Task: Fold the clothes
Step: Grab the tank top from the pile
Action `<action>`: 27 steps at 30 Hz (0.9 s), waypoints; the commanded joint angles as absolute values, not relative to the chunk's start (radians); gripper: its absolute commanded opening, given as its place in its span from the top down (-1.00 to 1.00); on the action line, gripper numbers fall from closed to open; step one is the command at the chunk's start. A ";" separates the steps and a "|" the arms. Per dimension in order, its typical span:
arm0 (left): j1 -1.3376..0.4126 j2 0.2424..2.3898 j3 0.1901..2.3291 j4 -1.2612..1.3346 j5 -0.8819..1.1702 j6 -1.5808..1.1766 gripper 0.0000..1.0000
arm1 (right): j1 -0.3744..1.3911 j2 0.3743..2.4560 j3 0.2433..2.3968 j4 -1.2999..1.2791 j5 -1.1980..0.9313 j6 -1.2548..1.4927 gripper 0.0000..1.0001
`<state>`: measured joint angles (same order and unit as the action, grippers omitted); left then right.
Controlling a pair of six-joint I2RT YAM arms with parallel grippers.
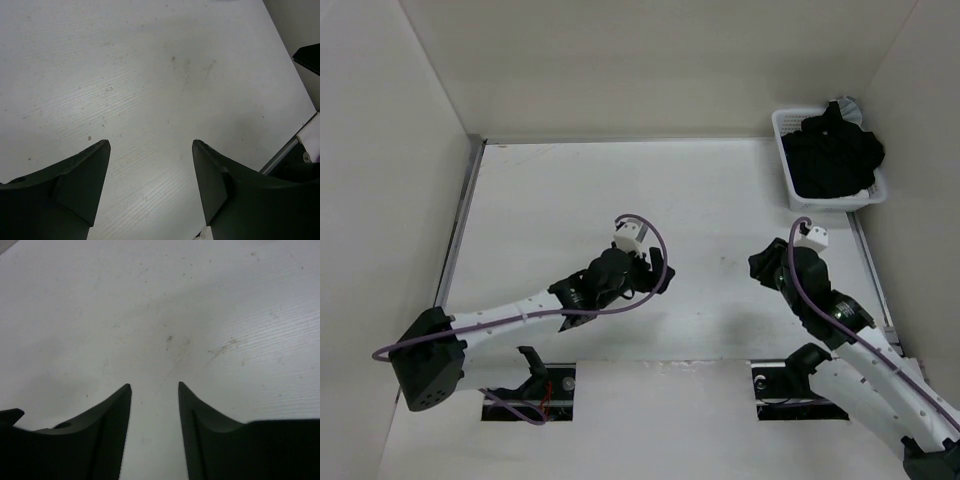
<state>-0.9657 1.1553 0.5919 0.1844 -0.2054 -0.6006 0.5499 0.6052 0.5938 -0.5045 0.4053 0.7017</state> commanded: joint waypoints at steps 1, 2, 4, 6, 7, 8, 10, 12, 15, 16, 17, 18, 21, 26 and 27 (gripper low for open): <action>-0.953 1.172 0.646 0.277 -0.201 -0.581 -0.33 | 0.530 0.620 0.595 -0.356 0.377 0.680 0.24; -0.952 1.187 0.646 0.297 -0.198 -0.578 -0.33 | 0.513 0.635 0.595 -0.335 0.365 0.670 0.42; -0.949 1.219 0.640 0.345 -0.192 -0.575 -0.29 | 0.475 0.673 0.610 -0.308 0.333 0.663 0.73; -0.953 1.242 0.618 0.402 -0.192 -0.572 -0.19 | 0.430 0.712 0.635 -0.288 0.315 0.652 0.89; -0.959 1.250 0.603 0.432 -0.192 -0.566 -0.05 | 0.407 0.728 0.647 -0.281 0.313 0.646 0.92; -0.964 1.255 0.589 0.460 -0.189 -0.554 0.21 | 0.375 0.754 0.666 -0.267 0.308 0.638 0.95; -0.972 1.259 0.562 0.500 -0.184 -0.543 0.74 | 0.284 0.829 0.733 -0.242 0.296 0.612 0.97; -0.970 1.265 0.549 0.506 -0.180 -0.541 0.91 | 0.159 0.937 0.842 -0.218 0.278 0.556 1.00; -0.950 1.276 0.537 0.505 -0.179 -0.540 0.90 | -0.016 1.110 0.977 -0.109 0.243 0.529 1.00; -0.937 1.276 0.532 0.503 -0.178 -0.541 0.84 | -0.063 1.180 1.020 -0.071 0.226 0.535 0.98; -0.924 1.273 0.529 0.503 -0.175 -0.543 0.75 | -0.106 1.257 1.069 -0.042 0.210 0.541 0.97; -0.911 1.269 0.525 0.503 -0.173 -0.548 0.61 | -0.134 1.319 1.112 -0.031 0.209 0.543 0.97; -0.886 1.259 0.508 0.515 -0.170 -0.560 0.22 | -0.208 1.546 1.285 -0.014 0.213 0.551 0.76; -0.866 1.276 0.495 0.541 -0.169 -0.572 -0.07 | -0.275 1.837 1.552 -0.063 0.173 0.545 0.08; -0.864 1.282 0.494 0.548 -0.166 -0.574 -0.09 | -0.280 1.877 1.590 -0.072 0.175 0.534 0.01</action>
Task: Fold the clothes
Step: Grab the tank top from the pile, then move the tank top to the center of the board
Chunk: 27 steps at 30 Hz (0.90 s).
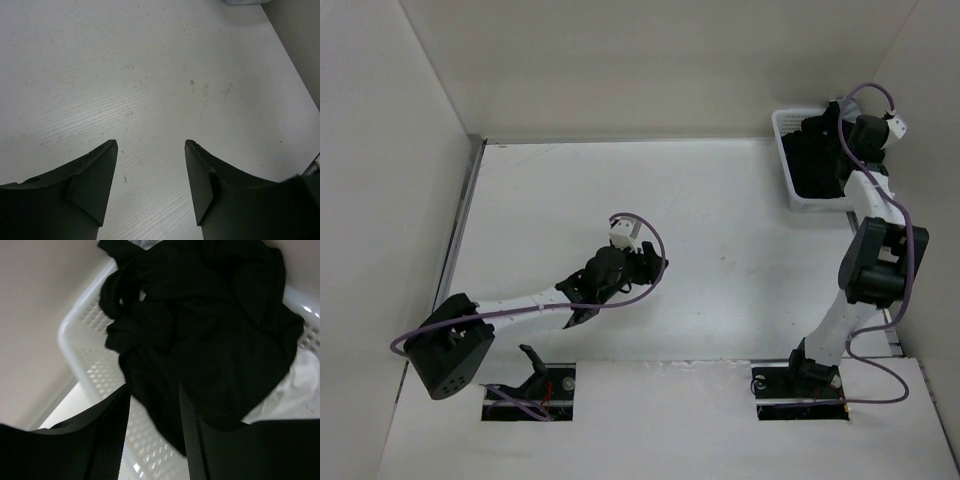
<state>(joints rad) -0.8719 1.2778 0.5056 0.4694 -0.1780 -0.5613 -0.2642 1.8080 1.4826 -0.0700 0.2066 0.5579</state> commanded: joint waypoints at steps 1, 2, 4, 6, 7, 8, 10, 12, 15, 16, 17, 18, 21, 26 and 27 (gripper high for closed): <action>-0.863 1.288 0.494 0.554 -0.163 -0.574 -0.11 | -0.288 1.914 1.621 -0.075 0.175 0.529 -0.03; -0.861 1.295 0.492 0.560 -0.160 -0.577 -0.12 | -0.295 1.948 1.650 -0.077 0.164 0.529 -0.05; -0.860 1.308 0.491 0.577 -0.153 -0.581 -0.13 | -0.301 2.011 1.707 -0.078 0.147 0.529 -0.05; -0.860 1.321 0.488 0.592 -0.144 -0.583 -0.13 | -0.308 2.058 1.750 -0.068 0.129 0.543 -0.04; -0.860 1.325 0.488 0.600 -0.138 -0.583 -0.13 | -0.309 2.078 1.772 -0.058 0.114 0.549 -0.03; -0.860 1.328 0.486 0.609 -0.135 -0.583 -0.13 | -0.312 2.098 1.791 -0.049 0.100 0.557 0.00; -0.860 1.339 0.483 0.627 -0.132 -0.584 -0.13 | -0.314 2.134 1.828 -0.037 0.077 0.578 0.02; -0.860 1.357 0.483 0.641 -0.129 -0.584 -0.13 | -0.314 2.160 1.859 -0.031 0.071 0.597 0.03; -0.857 1.382 0.489 0.649 -0.117 -0.591 -0.12 | -0.314 2.209 1.911 -0.041 0.078 0.618 0.10; -0.854 1.387 0.491 0.649 -0.115 -0.591 -0.12 | -0.314 2.221 1.920 -0.044 0.077 0.624 0.10; -0.849 1.388 0.491 0.649 -0.115 -0.592 -0.12 | -0.314 2.232 1.924 -0.049 0.080 0.627 0.10; -0.846 1.388 0.491 0.649 -0.115 -0.594 -0.12 | -0.314 2.238 1.925 -0.054 0.084 0.632 0.09; -0.834 1.385 0.485 0.655 -0.114 -0.603 -0.12 | -0.311 2.238 1.901 -0.051 0.118 0.635 0.06; -0.828 1.382 0.479 0.663 -0.114 -0.606 -0.12 | -0.308 2.241 1.888 -0.035 0.146 0.627 0.02; -0.826 1.384 0.479 0.663 -0.114 -0.606 -0.11 | -0.308 2.252 1.900 -0.040 0.141 0.626 0.04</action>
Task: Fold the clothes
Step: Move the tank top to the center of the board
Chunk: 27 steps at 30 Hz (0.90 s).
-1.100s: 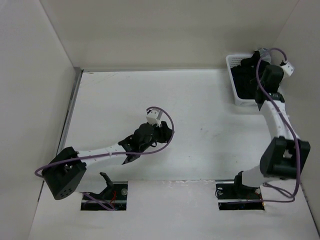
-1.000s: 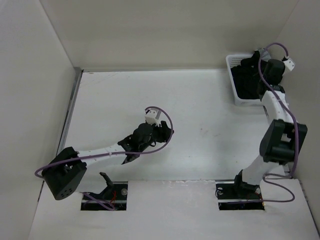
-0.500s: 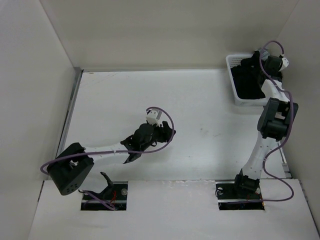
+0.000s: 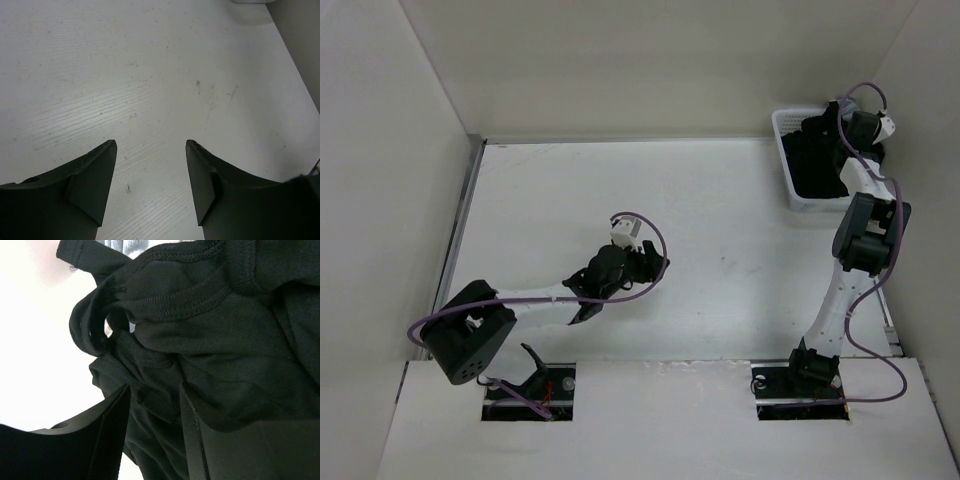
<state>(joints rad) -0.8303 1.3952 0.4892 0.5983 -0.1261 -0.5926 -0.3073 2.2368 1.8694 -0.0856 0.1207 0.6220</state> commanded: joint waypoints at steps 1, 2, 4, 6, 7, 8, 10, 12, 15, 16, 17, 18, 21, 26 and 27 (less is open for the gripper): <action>-0.825 1.384 0.479 0.663 -0.114 -0.606 -0.11 | -0.308 2.264 1.913 -0.044 0.135 0.626 0.06; -0.823 1.384 0.479 0.663 -0.114 -0.607 -0.11 | -0.308 2.275 1.924 -0.049 0.130 0.626 0.10; -0.817 1.384 0.479 0.663 -0.115 -0.607 -0.10 | -0.308 2.298 1.950 -0.052 0.117 0.630 0.25; -0.815 1.384 0.479 0.663 -0.117 -0.609 -0.10 | -0.308 2.318 1.973 -0.057 0.100 0.638 0.39; -0.815 1.382 0.479 0.663 -0.120 -0.606 -0.09 | -0.308 2.321 1.982 -0.060 0.092 0.644 0.56; -0.815 1.381 0.479 0.663 -0.123 -0.601 -0.09 | -0.308 2.321 1.985 -0.057 0.081 0.652 0.67; -0.811 1.373 0.479 0.663 -0.127 -0.598 -0.08 | -0.308 2.298 1.976 -0.040 0.054 0.666 0.88; -0.802 1.361 0.472 0.663 -0.132 -0.598 -0.07 | -0.305 2.229 1.925 0.009 0.051 0.678 1.00; -0.797 1.345 0.471 0.664 -0.147 -0.597 -0.06 | -0.283 2.041 1.786 0.161 0.037 0.684 1.00; -0.797 1.339 0.471 0.664 -0.149 -0.597 -0.05 | -0.272 1.970 1.743 0.199 0.031 0.683 1.00; -0.795 1.333 0.469 0.664 -0.149 -0.597 -0.05 | -0.259 1.900 1.709 0.222 0.022 0.681 1.00; -0.794 1.327 0.469 0.664 -0.153 -0.597 -0.05 | -0.245 1.826 1.680 0.236 0.012 0.677 1.00; -0.785 1.305 0.468 0.660 -0.158 -0.601 -0.04 | -0.184 1.621 1.594 0.259 0.012 0.663 1.00; -0.749 1.221 0.456 0.634 -0.166 -0.609 -0.03 | -0.003 1.278 1.485 0.262 0.031 0.615 1.00; -0.740 1.197 0.456 0.618 -0.169 -0.612 -0.03 | 0.046 1.216 1.474 0.252 0.041 0.597 1.00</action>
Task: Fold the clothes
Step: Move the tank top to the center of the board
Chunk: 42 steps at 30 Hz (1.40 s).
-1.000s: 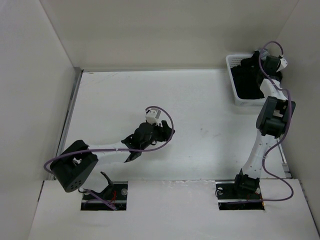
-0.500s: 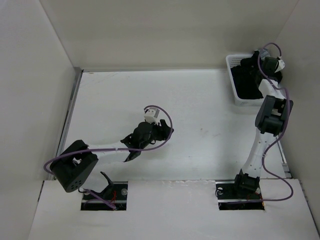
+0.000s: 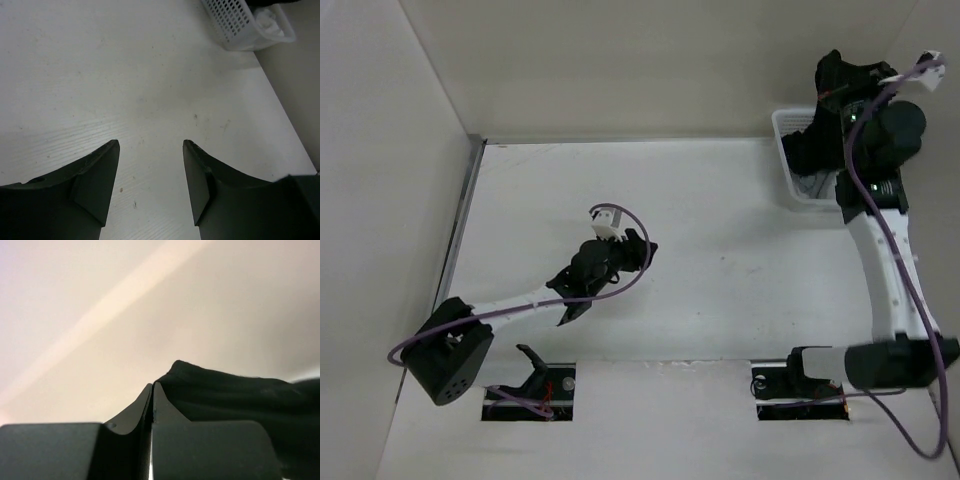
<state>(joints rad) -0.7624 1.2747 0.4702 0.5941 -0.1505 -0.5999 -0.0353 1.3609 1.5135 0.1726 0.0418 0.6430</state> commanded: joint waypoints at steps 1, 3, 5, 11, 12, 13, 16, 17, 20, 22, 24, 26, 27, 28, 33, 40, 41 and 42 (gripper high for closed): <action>-0.729 1.169 0.457 0.597 -0.173 -0.617 -0.03 | 0.103 1.160 1.473 0.238 0.057 0.575 1.00; -0.710 1.109 0.460 0.551 -0.189 -0.624 -0.03 | 0.209 1.071 1.483 0.215 0.098 0.514 1.00; -0.687 1.048 0.460 0.506 -0.201 -0.632 -0.03 | 0.347 0.996 1.517 0.195 0.164 0.425 0.99; -0.592 0.876 0.477 0.361 -0.204 -0.673 -0.04 | 0.704 0.954 1.601 0.166 0.339 0.194 0.97; -0.575 0.849 0.477 0.342 -0.206 -0.683 -0.04 | 0.740 0.960 1.603 0.170 0.354 0.169 0.97; -0.559 0.824 0.476 0.325 -0.206 -0.693 -0.04 | 0.767 0.968 1.603 0.176 0.363 0.158 0.97; -0.533 0.792 0.465 0.305 -0.207 -0.716 -0.05 | 0.798 1.012 1.585 0.201 0.365 0.161 0.97; -0.530 0.796 0.462 0.305 -0.206 -0.718 -0.05 | 0.795 1.035 1.563 0.212 0.367 0.181 0.97; -0.519 0.839 0.454 0.305 -0.201 -0.718 -0.05 | 0.749 1.133 1.467 0.253 0.336 0.285 0.97; -0.512 0.867 0.446 0.305 -0.198 -0.719 -0.05 | 0.717 1.243 1.419 0.293 0.305 0.352 0.98; -0.507 0.887 0.440 0.307 -0.198 -0.718 -0.04 | 0.677 1.374 1.411 0.340 0.270 0.409 0.98; -0.504 0.910 0.436 0.305 -0.196 -0.710 -0.03 | 0.628 1.538 1.472 0.360 0.230 0.463 1.00; -0.504 0.919 0.434 0.304 -0.196 -0.707 -0.03 | 0.604 1.625 1.530 0.354 0.218 0.485 1.00; -0.504 0.925 0.431 0.302 -0.196 -0.706 -0.03 | 0.578 1.703 1.604 0.336 0.210 0.504 1.00; -0.524 0.960 0.426 0.273 -0.221 -0.684 -0.01 | 0.455 2.008 2.029 0.143 0.212 0.567 1.00; -0.593 1.083 0.434 0.210 -0.322 -0.661 0.02 | 0.363 1.952 1.964 0.098 0.129 0.615 0.00; -0.599 1.112 0.443 0.198 -0.336 -0.661 0.02 | 0.367 1.900 1.868 0.112 0.117 0.608 -0.07; -0.604 1.141 0.452 0.189 -0.345 -0.663 0.03 | 0.367 1.844 1.759 0.129 0.111 0.600 -0.08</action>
